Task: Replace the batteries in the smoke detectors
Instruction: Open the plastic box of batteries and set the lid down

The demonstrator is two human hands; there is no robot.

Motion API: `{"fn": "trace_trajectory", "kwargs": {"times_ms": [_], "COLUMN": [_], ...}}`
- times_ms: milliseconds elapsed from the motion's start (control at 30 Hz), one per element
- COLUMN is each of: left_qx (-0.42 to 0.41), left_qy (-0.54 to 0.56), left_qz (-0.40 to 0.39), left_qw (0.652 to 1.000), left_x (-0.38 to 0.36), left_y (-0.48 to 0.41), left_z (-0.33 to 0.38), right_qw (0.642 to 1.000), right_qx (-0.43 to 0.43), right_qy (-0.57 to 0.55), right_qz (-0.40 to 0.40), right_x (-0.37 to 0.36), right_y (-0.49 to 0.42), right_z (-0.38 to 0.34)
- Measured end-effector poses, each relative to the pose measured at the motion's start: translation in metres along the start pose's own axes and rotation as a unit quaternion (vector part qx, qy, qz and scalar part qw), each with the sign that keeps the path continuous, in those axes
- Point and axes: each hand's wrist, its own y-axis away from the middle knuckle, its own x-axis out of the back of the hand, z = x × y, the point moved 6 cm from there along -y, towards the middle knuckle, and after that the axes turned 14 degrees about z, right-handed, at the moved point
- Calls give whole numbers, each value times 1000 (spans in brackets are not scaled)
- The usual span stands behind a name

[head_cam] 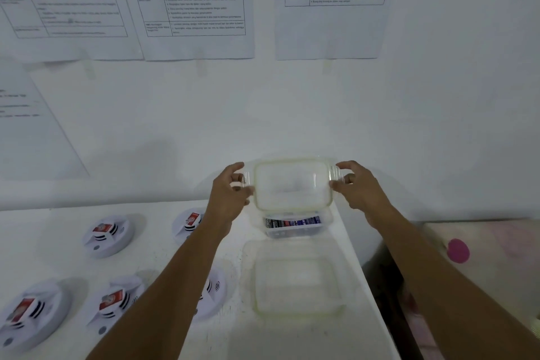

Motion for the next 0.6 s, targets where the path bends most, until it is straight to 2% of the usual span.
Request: {"fn": "trace_trajectory", "kwargs": {"times_ms": [133, 233, 333, 433, 500, 600], "left_qx": [-90, -107, -17, 105, 152, 188], "left_qy": [16, 9, 105, 216, 218, 155], "left_qz": [-19, -11, -5, 27, 18, -19], "left_qw": [996, 994, 994, 970, 964, 970], "left_x": [5, 8, 10, 13, 14, 15], "left_y": [4, 8, 11, 13, 15, 20], "left_z": [18, 18, 6, -6, -12, -21], "right_qw": [974, 952, 944, 958, 960, 967], "right_qx": [-108, -133, -131, -99, -86, -66], "right_qy": [-200, -275, -301, -266, -263, -241], "right_qz": [-24, -4, -19, -32, -40, -51], "right_x": [-6, -7, -9, -11, -14, -21], "right_y": [10, 12, 15, 19, 20, 23], "right_z": [-8, -6, -2, 0, 1, 2]}}
